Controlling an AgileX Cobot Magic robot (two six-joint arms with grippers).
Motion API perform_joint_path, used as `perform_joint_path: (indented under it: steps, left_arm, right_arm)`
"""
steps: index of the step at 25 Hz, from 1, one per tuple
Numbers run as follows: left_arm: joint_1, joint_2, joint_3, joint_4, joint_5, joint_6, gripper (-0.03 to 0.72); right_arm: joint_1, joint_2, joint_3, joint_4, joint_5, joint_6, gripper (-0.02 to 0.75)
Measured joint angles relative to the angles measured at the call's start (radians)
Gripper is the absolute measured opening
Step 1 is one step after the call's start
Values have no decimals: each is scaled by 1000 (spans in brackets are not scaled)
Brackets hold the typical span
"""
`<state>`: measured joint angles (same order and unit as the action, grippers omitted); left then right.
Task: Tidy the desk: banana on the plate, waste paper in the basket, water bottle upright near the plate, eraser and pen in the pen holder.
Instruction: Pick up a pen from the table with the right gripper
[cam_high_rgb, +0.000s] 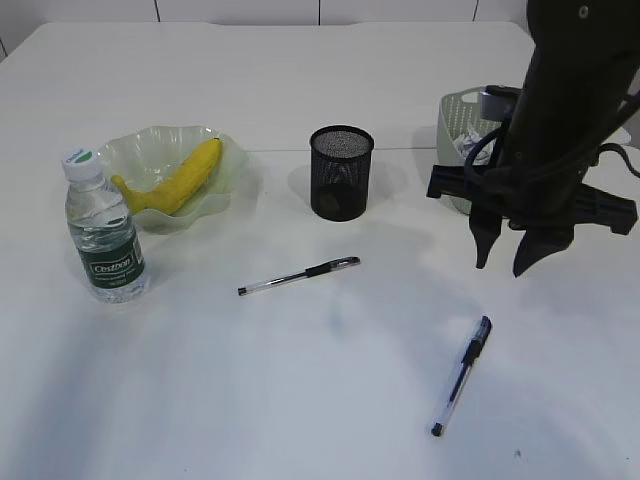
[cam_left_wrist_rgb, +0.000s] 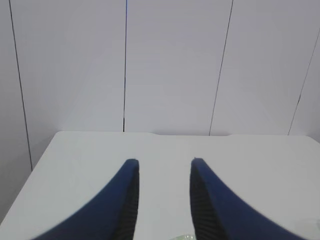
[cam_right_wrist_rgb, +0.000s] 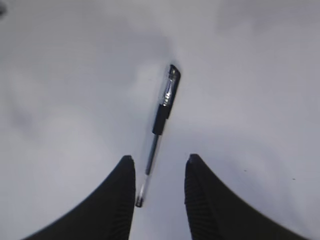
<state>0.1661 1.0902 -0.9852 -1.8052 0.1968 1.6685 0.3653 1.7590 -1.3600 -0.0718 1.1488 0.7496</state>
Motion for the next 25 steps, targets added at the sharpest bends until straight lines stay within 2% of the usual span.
perform_joint_path:
  steps: [5,13,25]
  left_arm:
    - [-15,0,0,-1,-2,0,239]
    - [-108,0,0,-1,-2,0,239]
    - [-112,0,0,1,-2,0,239]
  right_arm:
    - [0,0,0,20,-72,85,251]
    - [0,56,0,12,-66,167,251]
    - [0,172,0,-3,-48,177,251]
